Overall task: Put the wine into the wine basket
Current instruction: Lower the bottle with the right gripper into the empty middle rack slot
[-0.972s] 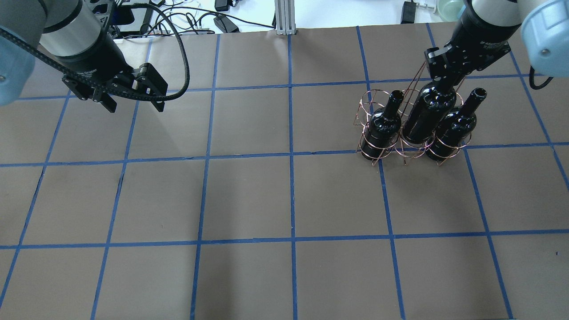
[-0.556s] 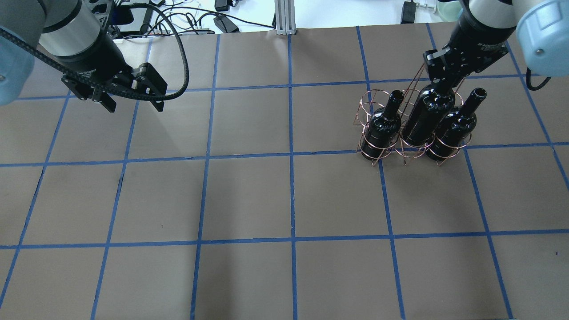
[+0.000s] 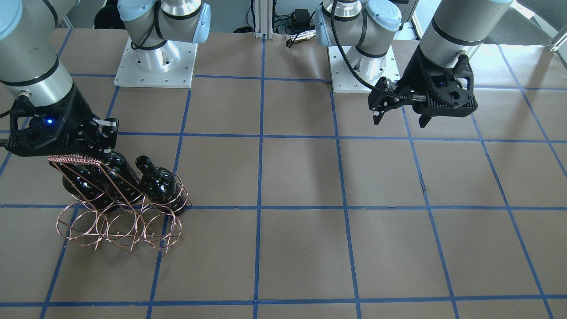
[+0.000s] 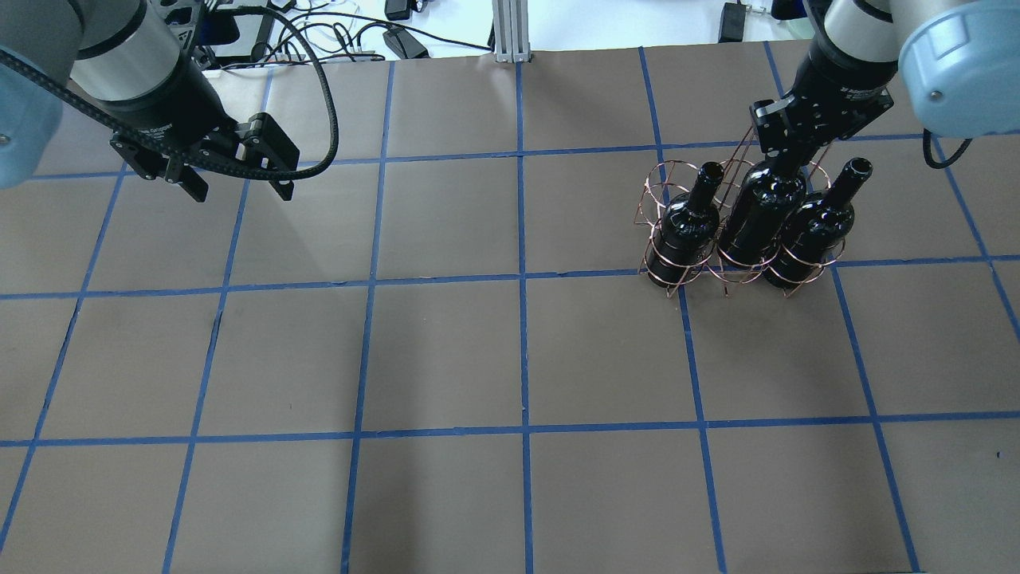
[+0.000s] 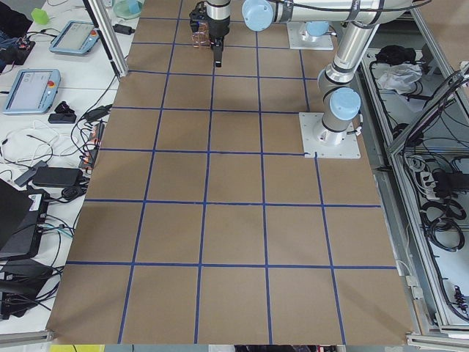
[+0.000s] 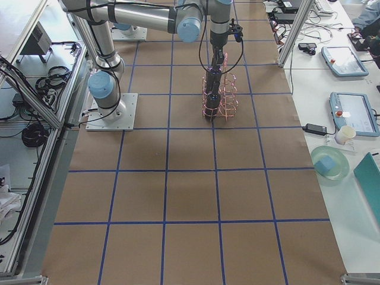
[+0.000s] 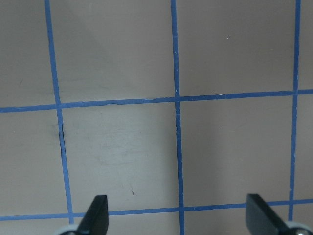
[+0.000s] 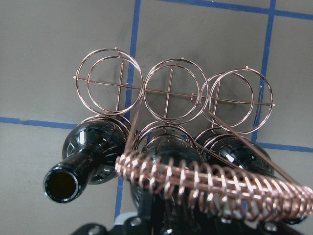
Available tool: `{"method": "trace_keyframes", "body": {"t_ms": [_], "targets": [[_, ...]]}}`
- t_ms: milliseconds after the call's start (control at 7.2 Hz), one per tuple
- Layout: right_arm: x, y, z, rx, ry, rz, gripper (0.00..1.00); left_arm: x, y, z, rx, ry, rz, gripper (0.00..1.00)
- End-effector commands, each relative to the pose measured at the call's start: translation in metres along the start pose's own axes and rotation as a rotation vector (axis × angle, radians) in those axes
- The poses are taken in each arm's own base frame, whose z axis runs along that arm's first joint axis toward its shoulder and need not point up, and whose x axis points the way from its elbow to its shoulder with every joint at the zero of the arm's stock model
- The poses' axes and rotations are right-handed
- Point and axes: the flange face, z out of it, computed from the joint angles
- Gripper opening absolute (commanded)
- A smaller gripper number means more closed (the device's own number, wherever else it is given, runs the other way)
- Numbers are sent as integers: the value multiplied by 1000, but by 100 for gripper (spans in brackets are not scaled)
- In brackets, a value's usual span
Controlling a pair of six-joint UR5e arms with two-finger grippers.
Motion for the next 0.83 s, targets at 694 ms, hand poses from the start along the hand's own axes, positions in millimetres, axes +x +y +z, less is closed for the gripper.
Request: {"method": "trace_keyframes", "body": {"t_ms": [694], "targets": [[-2, 7, 43, -17, -4, -7, 0, 0, -1, 2, -3, 0, 0, 100]]}}
